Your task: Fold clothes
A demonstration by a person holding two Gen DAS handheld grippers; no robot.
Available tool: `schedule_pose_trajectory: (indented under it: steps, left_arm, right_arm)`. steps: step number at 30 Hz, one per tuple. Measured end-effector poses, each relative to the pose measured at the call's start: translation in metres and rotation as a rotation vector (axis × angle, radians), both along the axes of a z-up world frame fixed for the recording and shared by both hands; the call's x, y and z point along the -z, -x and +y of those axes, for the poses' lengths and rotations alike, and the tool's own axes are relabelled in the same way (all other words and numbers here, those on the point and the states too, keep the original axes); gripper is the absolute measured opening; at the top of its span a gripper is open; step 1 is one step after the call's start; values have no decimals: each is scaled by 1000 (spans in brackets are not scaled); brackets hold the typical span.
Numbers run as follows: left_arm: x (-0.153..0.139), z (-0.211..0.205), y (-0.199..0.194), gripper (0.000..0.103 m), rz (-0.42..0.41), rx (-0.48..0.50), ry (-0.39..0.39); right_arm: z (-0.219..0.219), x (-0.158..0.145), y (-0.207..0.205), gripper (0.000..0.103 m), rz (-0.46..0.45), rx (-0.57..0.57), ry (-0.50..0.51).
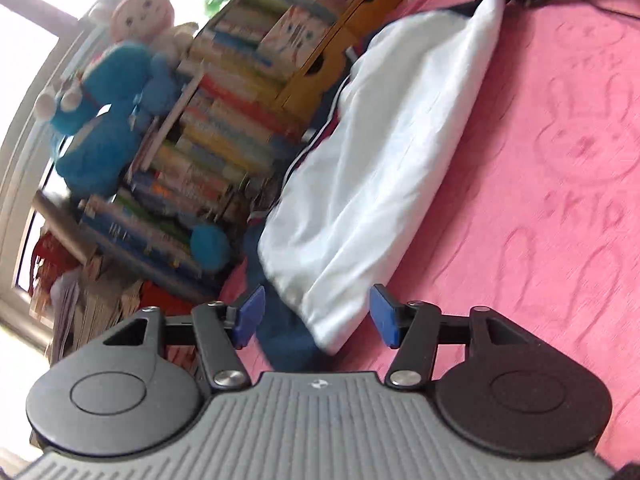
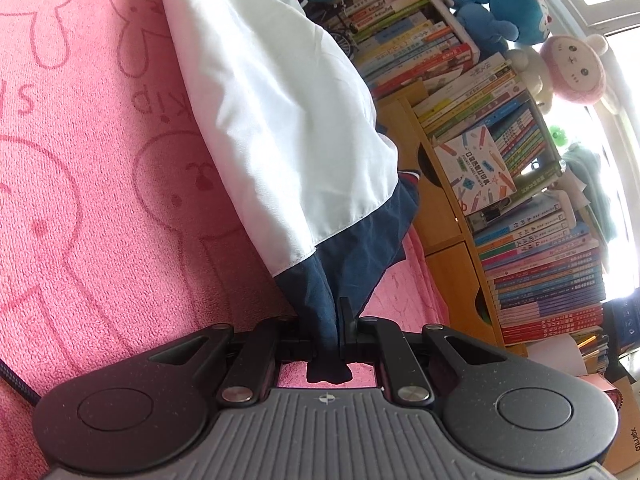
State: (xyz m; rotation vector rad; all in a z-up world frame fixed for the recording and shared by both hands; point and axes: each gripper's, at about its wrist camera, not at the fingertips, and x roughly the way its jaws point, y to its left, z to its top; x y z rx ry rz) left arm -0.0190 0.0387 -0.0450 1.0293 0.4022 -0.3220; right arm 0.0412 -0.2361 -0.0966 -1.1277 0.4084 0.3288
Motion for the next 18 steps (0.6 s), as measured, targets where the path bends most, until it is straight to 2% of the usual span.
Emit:
schedule_pose_trajectory:
  steps: [3, 5, 8, 11, 13, 14, 15, 18]
  left_arm:
    - [17, -49, -5, 58, 33, 136, -8]
    - [30, -69, -15, 59, 34, 182, -35]
    - [42, -82, -36, 58, 8, 193, -54]
    - [41, -71, -56, 54, 36, 143, -57]
    - [42, -59, -61, 47, 44, 105, -72]
    - [42, -52, -63, 46, 49, 82, -68]
    - [42, -47, -65, 43, 56, 58, -56]
    - [37, -37, -71, 33, 96, 7, 19]
  right_arm:
    - [0, 0, 0, 12, -3, 1, 1]
    - [0, 1, 0, 12, 1, 1, 0]
    - [-2, 1, 0, 13, 8, -9, 6]
    - [-5, -2, -1, 14, 13, -21, 13]
    - [-8, -7, -1, 23, 15, -18, 5]
    - [-7, -10, 1, 32, 13, -15, -3]
    - [-6, -15, 7, 42, 8, -19, -17]
    - [6, -28, 32, 58, -2, -92, -38]
